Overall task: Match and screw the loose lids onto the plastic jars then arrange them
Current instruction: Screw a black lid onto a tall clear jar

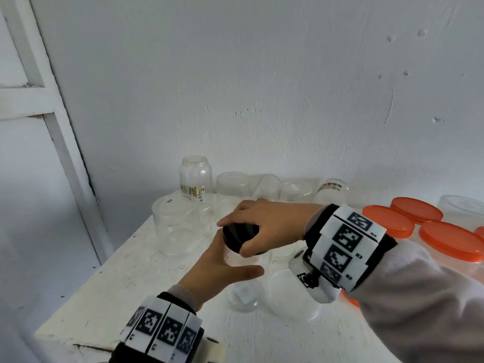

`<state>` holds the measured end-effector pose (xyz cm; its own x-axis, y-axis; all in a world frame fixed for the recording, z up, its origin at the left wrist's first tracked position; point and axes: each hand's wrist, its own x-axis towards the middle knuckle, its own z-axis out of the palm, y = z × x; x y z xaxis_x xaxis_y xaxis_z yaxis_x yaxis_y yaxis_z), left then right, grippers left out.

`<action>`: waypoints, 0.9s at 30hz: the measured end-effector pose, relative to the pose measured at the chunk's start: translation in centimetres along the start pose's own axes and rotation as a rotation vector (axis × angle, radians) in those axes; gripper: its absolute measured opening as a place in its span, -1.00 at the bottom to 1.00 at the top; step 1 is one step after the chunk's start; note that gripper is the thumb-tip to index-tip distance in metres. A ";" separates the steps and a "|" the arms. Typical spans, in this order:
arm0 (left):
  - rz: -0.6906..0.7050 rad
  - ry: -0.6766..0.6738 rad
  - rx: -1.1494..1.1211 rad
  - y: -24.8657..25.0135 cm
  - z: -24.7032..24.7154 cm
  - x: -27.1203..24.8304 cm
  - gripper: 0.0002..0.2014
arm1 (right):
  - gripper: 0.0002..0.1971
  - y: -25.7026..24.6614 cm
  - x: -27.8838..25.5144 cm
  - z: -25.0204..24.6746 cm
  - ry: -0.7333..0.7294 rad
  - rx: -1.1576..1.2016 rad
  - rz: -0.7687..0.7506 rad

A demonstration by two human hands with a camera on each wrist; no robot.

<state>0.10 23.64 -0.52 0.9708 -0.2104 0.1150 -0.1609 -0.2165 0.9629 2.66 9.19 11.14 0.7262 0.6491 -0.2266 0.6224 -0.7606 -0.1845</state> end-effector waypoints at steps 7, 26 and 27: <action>-0.010 -0.003 -0.004 -0.1 0.0 0.1 -0.30 | -0.31 -0.4 0.3 1.0 0.130 -0.126 0.101; 0.002 0.003 0.027 -0.3 0.0 0.2 -0.23 | -0.30 0.6 0.1 1.5 0.125 0.054 0.055; -0.004 0.008 0.026 -0.4 -0.1 0.2 -0.22 | -0.31 0.7 0.0 1.4 0.095 0.072 0.030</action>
<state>0.40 23.72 -0.84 0.9729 -0.2018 0.1127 -0.1610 -0.2418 0.9569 2.71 8.64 9.63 0.7710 0.6208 -0.1418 0.5797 -0.7764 -0.2474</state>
